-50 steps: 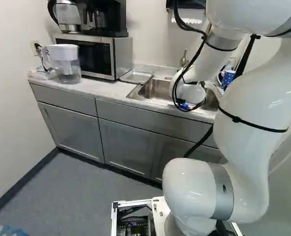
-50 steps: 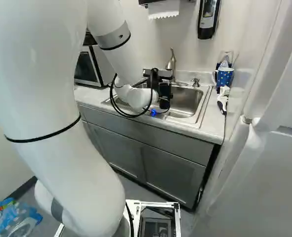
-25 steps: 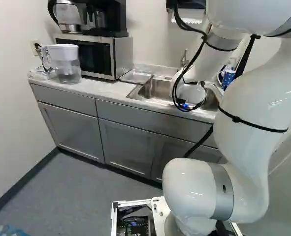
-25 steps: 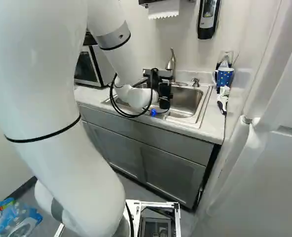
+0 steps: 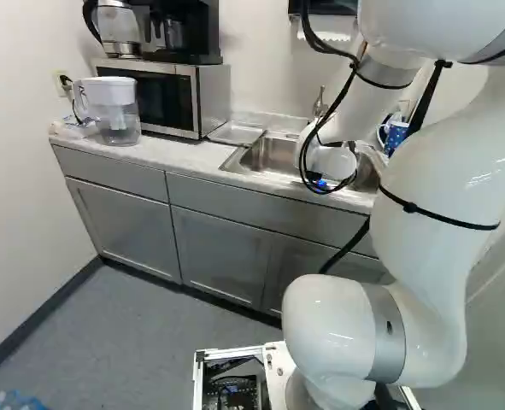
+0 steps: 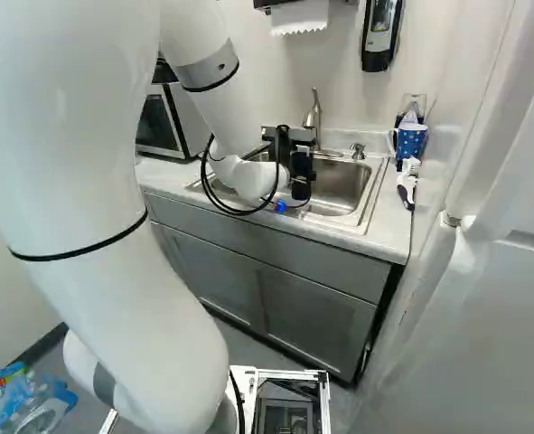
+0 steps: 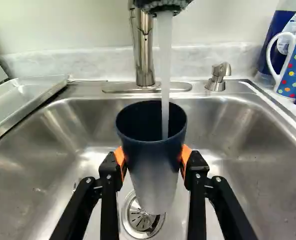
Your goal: Rinse the cup and place it in the tray
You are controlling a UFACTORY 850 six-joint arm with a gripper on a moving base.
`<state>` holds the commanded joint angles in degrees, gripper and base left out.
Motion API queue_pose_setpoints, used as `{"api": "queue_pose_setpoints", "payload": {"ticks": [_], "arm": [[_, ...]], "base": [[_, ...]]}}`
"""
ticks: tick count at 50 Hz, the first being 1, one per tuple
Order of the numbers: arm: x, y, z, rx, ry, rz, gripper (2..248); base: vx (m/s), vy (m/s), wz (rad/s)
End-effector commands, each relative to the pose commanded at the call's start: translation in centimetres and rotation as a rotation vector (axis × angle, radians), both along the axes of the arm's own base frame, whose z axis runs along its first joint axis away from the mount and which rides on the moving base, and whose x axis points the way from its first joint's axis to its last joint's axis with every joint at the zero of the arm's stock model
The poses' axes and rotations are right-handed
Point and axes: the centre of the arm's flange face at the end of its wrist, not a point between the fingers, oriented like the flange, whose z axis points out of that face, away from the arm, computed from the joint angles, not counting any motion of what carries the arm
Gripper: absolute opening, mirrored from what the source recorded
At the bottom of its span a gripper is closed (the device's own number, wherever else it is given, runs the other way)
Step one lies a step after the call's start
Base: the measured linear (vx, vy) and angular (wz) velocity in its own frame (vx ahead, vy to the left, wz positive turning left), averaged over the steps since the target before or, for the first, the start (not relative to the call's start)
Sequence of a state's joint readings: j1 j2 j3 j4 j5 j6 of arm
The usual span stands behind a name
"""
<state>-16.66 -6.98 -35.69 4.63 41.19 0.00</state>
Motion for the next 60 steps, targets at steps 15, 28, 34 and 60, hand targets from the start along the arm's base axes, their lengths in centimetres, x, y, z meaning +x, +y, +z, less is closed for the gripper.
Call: {"api": "queue_pose_setpoints", "payload": {"ticks": [15,28,34,60], "arm": [[0.0,0.0,0.0,0.0,0.0,0.0,124],[0.0,0.0,0.0,0.0,0.0,0.0,124],[0.0,0.0,0.0,0.0,0.0,0.0,124],[0.0,0.0,0.0,0.0,0.0,0.0,124]], "base": [[0.0,0.0,0.0],[0.0,0.0,0.0],[0.0,0.0,0.0],[0.0,0.0,0.0]]}}
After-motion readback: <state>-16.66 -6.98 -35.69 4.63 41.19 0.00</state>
